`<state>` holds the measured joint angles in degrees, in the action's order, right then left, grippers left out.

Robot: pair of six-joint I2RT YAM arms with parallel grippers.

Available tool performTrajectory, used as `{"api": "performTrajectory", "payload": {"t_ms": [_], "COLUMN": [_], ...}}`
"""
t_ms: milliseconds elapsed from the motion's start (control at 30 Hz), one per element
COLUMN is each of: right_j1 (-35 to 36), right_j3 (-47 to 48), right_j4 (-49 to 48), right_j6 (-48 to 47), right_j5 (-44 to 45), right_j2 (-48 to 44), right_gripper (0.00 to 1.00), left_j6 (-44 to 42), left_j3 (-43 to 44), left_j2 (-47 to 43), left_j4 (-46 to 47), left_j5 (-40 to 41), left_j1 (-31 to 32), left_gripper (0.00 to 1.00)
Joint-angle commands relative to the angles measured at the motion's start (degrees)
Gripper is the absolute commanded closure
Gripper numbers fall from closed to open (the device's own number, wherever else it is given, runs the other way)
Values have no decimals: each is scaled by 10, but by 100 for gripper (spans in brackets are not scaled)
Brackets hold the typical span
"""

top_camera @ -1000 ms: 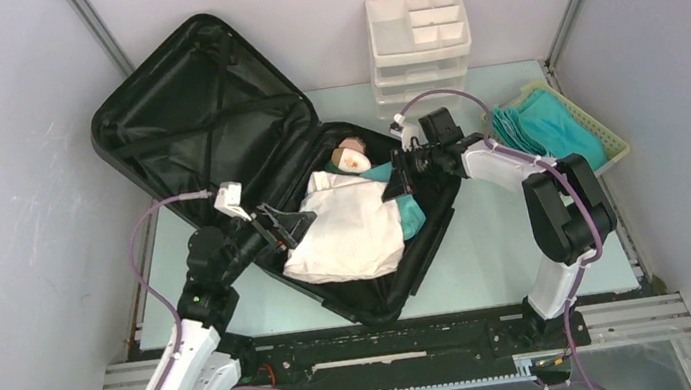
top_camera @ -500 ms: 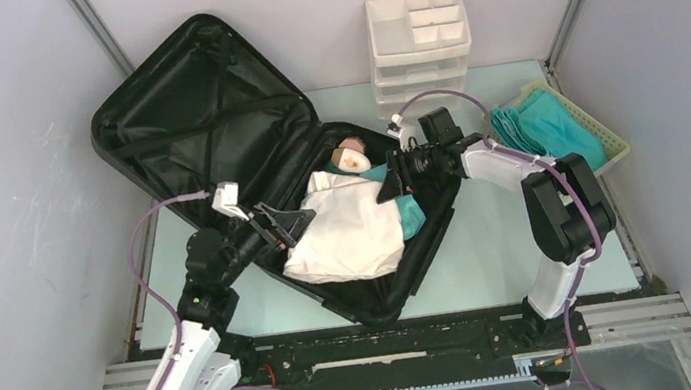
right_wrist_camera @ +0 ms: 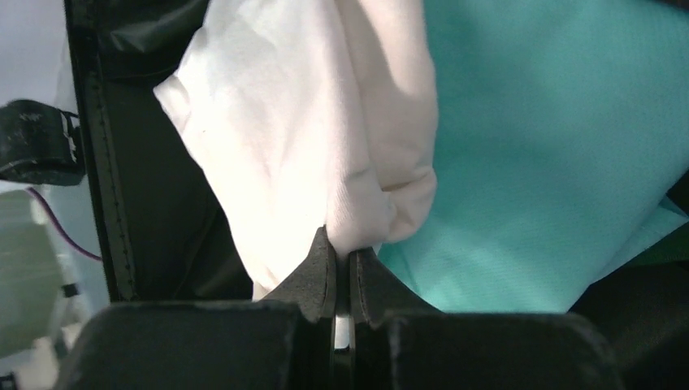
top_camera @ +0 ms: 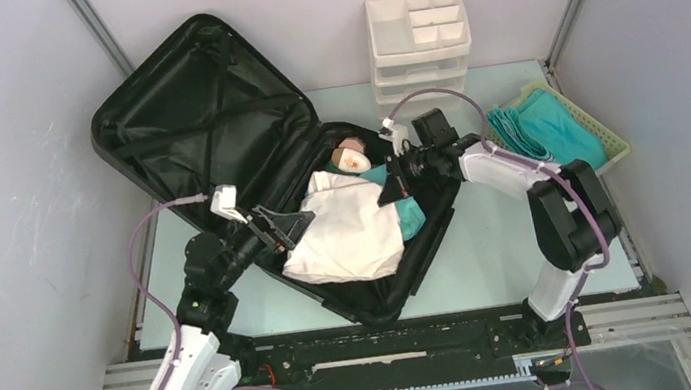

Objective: Open, take out, and arrange the luggage

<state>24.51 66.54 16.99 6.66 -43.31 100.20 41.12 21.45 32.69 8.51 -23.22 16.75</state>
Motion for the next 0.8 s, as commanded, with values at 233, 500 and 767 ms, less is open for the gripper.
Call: {"api": "performTrajectory", "payload": {"t_ms": [233,500,767], "right_j1": [82,62,30], "right_j3": [102,129,174], "right_j4": [128,155,195], "right_j6": [-212,-303,-335], "right_j5": [286,433,462], "right_j2": [-123,-143,-148], "right_gripper": [100,100,100], "left_j6": [-40,-60,-72], "left_j3": [48,54,54], "left_j2": [-43,-68,-77], "left_j4": [-75,-110,-124], "left_j5": [4,9,9], "left_j1": [-2,-2,-2], "left_gripper": [12,12,12]}}
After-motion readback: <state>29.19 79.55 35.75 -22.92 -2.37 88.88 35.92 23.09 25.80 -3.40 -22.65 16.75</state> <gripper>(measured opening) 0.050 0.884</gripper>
